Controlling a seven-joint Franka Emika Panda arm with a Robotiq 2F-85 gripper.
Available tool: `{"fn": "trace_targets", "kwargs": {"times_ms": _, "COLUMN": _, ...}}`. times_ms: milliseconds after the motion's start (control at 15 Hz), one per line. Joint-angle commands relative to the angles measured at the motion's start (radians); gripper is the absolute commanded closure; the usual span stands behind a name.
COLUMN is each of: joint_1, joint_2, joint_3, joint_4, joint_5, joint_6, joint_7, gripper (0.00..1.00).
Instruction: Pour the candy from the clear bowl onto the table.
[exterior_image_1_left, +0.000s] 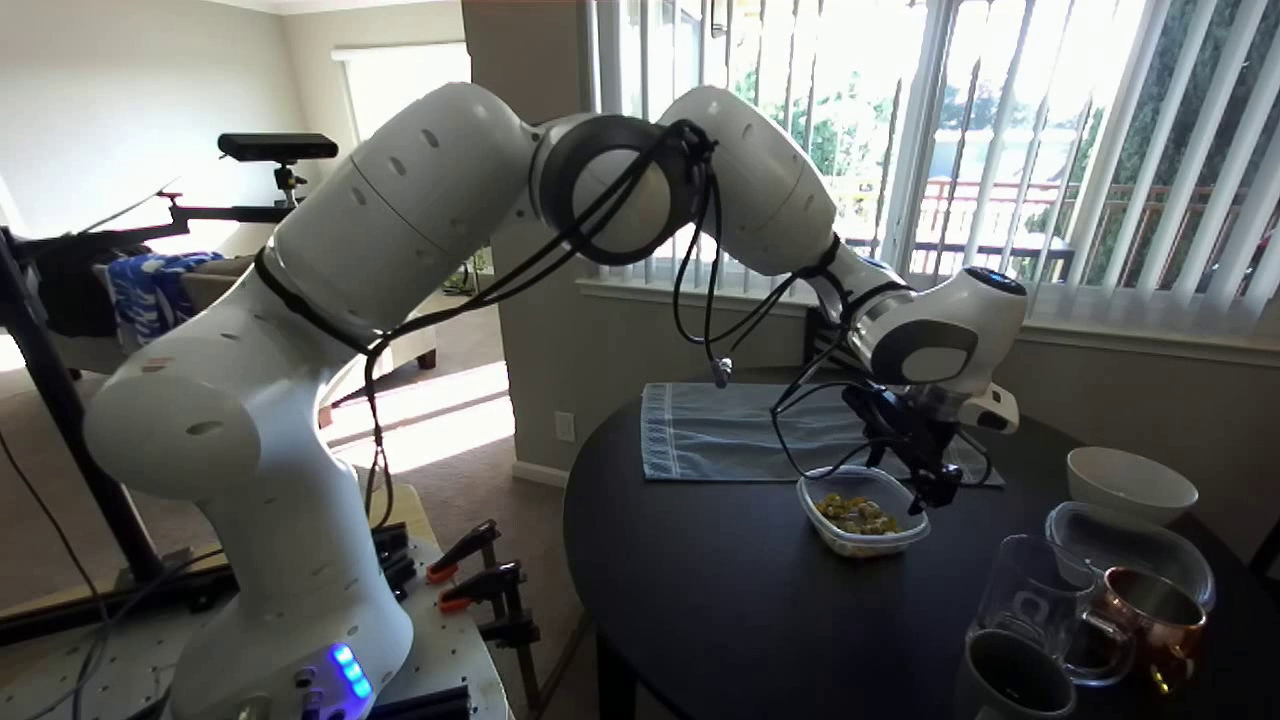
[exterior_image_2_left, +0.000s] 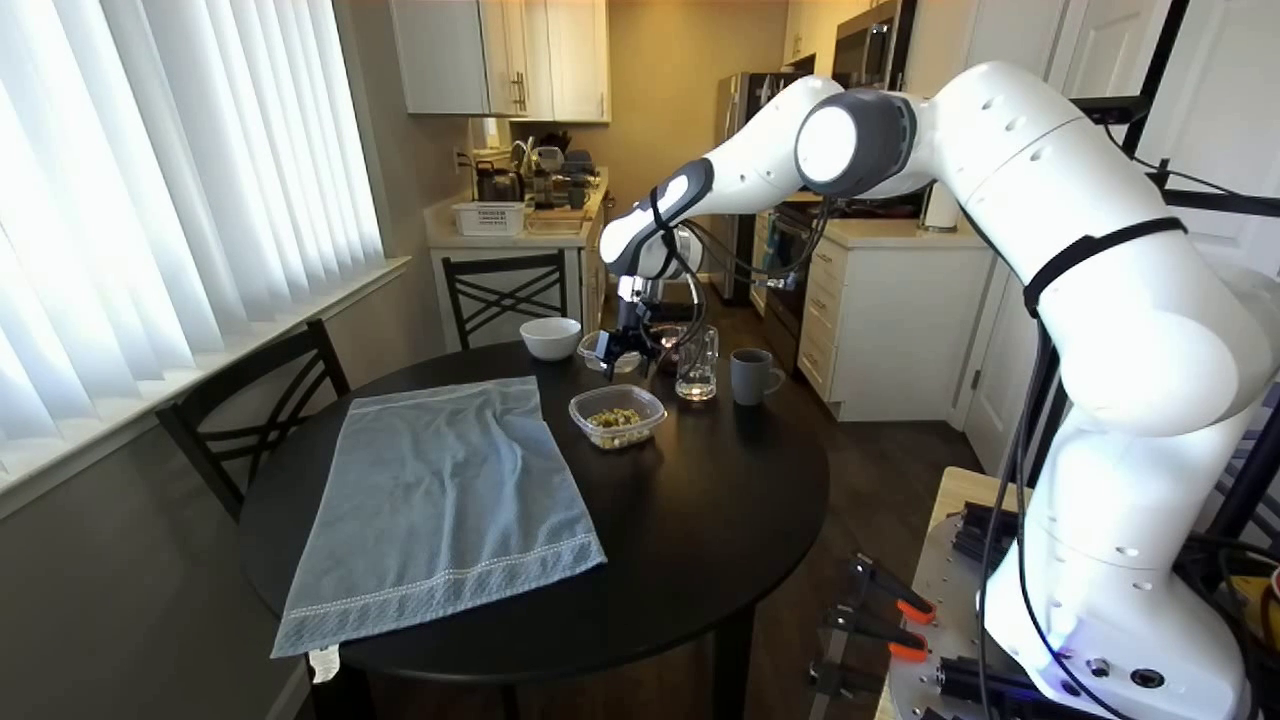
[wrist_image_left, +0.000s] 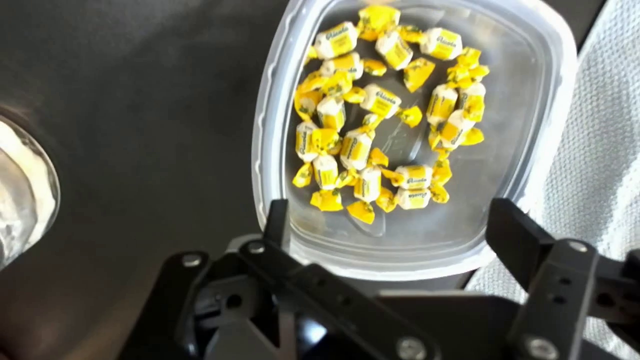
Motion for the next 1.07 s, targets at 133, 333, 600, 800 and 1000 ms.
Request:
{"fn": "trace_targets", "kwargs": {"times_ms": 133, "joint_1": 0.019, "joint_2": 0.049, "joint_3": -0.07, "joint_4": 0.056, "joint_5": -0.003, "joint_6": -0.208, "joint_7": 0.095, "gripper": 0.0}}
{"fn": "trace_targets", "kwargs": {"times_ms": 333, "joint_1": 0.021, "joint_2": 0.072, "joint_3": -0.094, "joint_4": 0.071, "joint_5": -0.009, "joint_6": -0.244, "joint_7": 0.119, "gripper": 0.0}}
{"fn": "trace_targets", "kwargs": {"times_ms": 600, "joint_1": 0.033, "joint_2": 0.12, "joint_3": -0.115, "joint_4": 0.156, "joint_5": -0.036, "joint_6": -0.286, "joint_7": 0.124, "gripper": 0.0}}
{"fn": "trace_targets", "kwargs": {"times_ms": 800, "joint_1": 0.055, "joint_2": 0.155, "joint_3": -0.141, "joint_4": 0.225, "joint_5": -0.079, "joint_6": -0.286, "joint_7": 0.154, "gripper": 0.0}}
{"fn": "trace_targets", "kwargs": {"times_ms": 1000, "joint_1": 0.052, "joint_2": 0.214, "joint_3": -0.14, "joint_4": 0.306, "joint_5": -0.099, "joint_6": -0.316, "joint_7": 0.156, "gripper": 0.0}}
